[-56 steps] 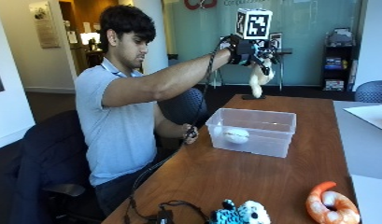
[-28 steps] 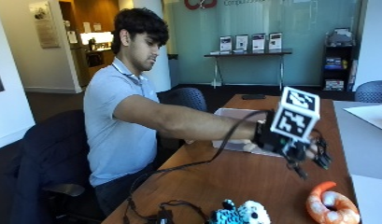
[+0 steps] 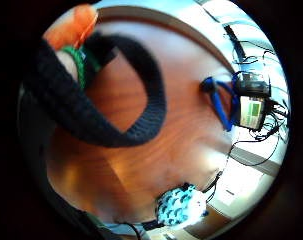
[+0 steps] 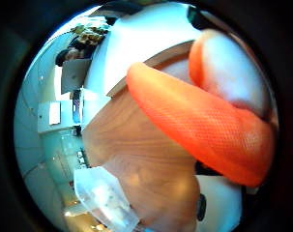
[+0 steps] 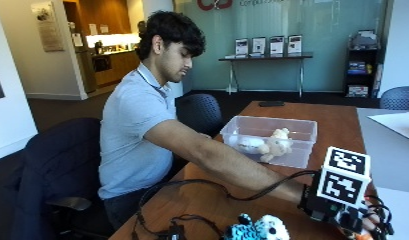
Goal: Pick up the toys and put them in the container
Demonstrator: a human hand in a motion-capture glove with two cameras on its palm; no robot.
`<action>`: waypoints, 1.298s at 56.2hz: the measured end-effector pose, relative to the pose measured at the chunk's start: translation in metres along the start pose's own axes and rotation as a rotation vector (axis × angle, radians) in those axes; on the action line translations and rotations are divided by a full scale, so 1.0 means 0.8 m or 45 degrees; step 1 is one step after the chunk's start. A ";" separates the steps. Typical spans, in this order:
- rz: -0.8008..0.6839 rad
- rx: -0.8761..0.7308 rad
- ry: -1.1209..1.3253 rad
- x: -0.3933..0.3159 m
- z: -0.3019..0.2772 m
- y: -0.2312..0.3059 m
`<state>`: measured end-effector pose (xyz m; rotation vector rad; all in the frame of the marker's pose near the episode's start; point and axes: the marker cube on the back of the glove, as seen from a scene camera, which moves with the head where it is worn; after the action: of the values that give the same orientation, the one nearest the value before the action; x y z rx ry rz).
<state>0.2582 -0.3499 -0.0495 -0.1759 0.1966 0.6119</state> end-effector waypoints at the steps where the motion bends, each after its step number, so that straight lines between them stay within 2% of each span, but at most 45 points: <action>1: -0.008 0.010 0.001 0.000 -0.001 0.000; 14: -0.203 0.043 -0.176 -0.035 -0.050 0.053; 24: -0.465 0.088 -0.363 -0.097 -0.168 0.178; 32: -0.687 0.156 -0.347 -0.149 -0.261 0.274; 38: -0.843 0.132 -0.351 -0.194 -0.307 0.339; 46: -1.010 0.067 -0.290 -0.262 -0.316 0.403; 57: -1.094 0.053 -0.282 -0.307 -0.315 0.432; 67: -1.126 -0.191 -0.164 -0.305 -0.294 0.444; 73: -1.080 -0.097 -0.075 -0.275 -0.294 0.444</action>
<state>-0.1558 -0.2373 -0.2628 -0.2909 0.0290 -0.2199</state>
